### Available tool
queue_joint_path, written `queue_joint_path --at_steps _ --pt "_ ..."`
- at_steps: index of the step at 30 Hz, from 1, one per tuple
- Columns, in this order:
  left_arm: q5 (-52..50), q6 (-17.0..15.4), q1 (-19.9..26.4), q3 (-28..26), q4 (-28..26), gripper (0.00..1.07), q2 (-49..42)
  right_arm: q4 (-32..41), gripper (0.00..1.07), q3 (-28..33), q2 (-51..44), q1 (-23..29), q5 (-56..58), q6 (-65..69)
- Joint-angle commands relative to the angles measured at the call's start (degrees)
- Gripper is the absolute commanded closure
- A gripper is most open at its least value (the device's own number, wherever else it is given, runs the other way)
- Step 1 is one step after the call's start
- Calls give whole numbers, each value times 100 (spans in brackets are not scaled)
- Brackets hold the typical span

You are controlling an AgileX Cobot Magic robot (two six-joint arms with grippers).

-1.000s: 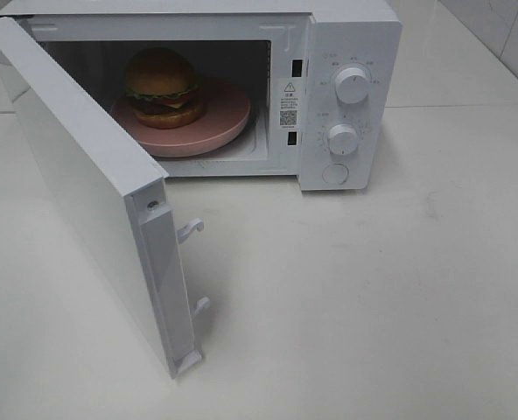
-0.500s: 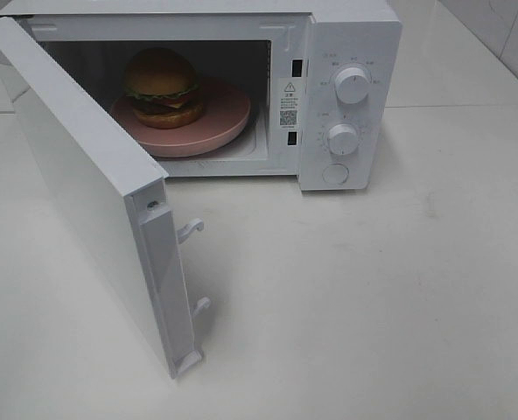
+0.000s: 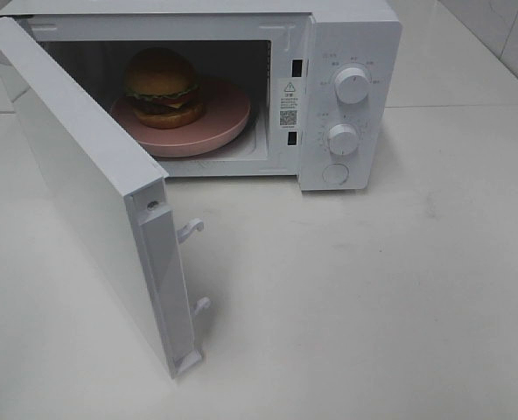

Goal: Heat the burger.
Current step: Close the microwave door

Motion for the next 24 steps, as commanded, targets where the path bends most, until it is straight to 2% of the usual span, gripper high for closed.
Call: queue_joint_path --at_steps 1,24 --pt "-80 0 -29 6 -6 29 -115 17 35 6 -149 -40 -17 23" --pt "-80 0 -29 6 -6 29 -109 17 35 6 -149 -40 -17 11"
